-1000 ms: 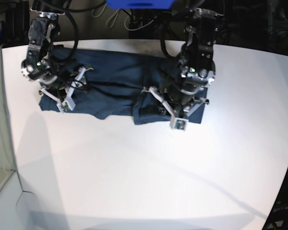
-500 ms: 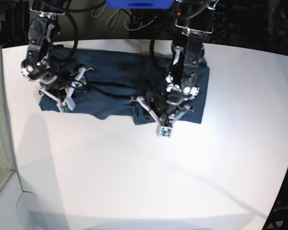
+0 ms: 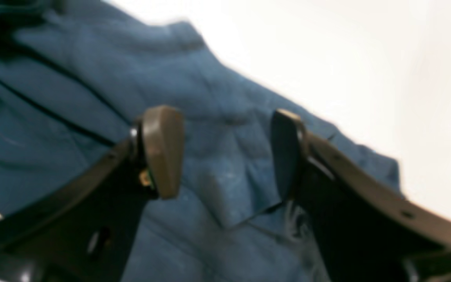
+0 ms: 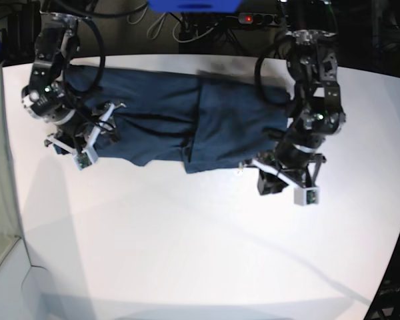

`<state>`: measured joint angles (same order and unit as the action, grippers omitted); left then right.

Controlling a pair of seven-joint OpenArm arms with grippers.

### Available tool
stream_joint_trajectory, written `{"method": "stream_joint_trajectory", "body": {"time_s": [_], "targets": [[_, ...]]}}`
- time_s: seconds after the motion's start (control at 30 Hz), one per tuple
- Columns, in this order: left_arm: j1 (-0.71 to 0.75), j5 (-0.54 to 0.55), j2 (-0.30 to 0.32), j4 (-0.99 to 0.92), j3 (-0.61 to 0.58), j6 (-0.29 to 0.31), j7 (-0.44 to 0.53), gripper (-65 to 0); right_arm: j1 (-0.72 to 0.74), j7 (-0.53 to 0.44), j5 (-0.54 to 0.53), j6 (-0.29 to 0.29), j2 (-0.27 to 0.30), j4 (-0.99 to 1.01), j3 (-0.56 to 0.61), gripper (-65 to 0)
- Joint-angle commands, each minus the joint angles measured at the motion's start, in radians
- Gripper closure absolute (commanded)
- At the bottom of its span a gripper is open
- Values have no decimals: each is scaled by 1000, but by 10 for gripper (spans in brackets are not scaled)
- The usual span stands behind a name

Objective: Layout the t-shirt on the table in an organized manner, then fold the t-shirt properly
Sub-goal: 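Regrasp both ends of the folded strip with both grippers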

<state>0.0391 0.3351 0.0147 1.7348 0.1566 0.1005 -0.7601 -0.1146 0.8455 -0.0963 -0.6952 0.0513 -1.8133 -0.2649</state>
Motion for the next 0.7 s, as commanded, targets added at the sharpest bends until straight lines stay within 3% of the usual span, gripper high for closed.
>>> {"method": "stream_joint_trajectory", "body": {"time_s": [0.0,0.23,0.47,0.67], "targets": [[-6,20,12,-5,7,5,9,-134,10,-18,-12,-3,6,-30,-7,-366],[89,98,84,-60,73,5,41,-134,43,107,-10,-3,-43,-50,-159,-449],[130,120,101,-51,111,6,44,-134,85,113,-10,-3,-37,74,-268,-452],[130,115,103,-60,111,6,44,-134,100,110,-12,-3,5,169,-296,-452]]}}
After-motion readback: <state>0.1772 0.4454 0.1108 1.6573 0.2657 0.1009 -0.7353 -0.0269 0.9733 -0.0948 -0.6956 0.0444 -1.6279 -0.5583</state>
